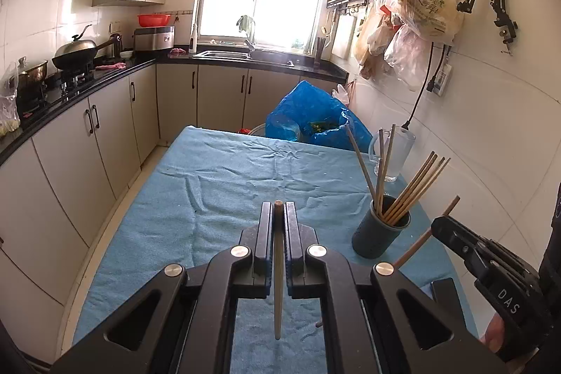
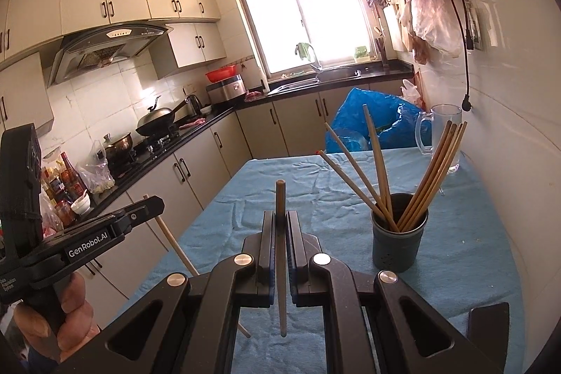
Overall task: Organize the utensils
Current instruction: 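Lift both chopsticks upright and carry them toward the grey cup, then lower the left gripper's chopstick into the grey cup while the right gripper lowers its own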
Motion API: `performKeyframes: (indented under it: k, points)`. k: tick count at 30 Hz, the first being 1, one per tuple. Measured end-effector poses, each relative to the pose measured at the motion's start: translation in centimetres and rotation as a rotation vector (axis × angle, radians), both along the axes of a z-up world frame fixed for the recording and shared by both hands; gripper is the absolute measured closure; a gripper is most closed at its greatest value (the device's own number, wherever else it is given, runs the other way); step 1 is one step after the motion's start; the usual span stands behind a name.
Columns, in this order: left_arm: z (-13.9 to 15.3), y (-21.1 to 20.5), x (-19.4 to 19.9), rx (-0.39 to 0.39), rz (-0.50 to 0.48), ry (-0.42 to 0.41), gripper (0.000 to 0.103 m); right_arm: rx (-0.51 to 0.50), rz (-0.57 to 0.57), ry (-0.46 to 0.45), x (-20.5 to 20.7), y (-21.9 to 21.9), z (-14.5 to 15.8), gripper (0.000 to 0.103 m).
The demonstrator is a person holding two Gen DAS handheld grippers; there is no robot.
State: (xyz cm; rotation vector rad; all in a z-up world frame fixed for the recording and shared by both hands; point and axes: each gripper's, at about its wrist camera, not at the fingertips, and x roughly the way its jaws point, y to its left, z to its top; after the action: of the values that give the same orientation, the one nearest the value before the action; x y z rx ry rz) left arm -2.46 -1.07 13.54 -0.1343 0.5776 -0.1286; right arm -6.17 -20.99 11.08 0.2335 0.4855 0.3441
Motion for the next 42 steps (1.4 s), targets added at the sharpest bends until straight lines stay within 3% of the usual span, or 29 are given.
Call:
performKeyframes:
  k: [15,26,32,36,42]
  points:
    - [2.1,-2.0,-0.7,0.011,-0.053,-0.029,0.098,0.034,-0.057,-0.039,-1.0,-3.3,1.8,0.097]
    - [9.0,-7.7,1.3,-0.069,-0.233,-0.086,0.098,0.046,-0.236,-0.146,-0.5,-10.7,7.6,0.097]
    - [11.6,-11.8,4.1,-0.073,-0.234,-0.151,0.098,0.023,-0.317,-0.168,2.2,-13.1,9.1,0.097]
    - [11.4,-13.9,7.3,-0.054,-0.216,-0.158,0.098,0.017,-0.322,-0.15,4.9,-13.9,8.9,0.097]
    - [8.3,-15.9,11.6,-0.019,-0.188,-0.112,0.098,-0.011,-0.312,-0.097,8.6,-13.6,6.8,0.097]
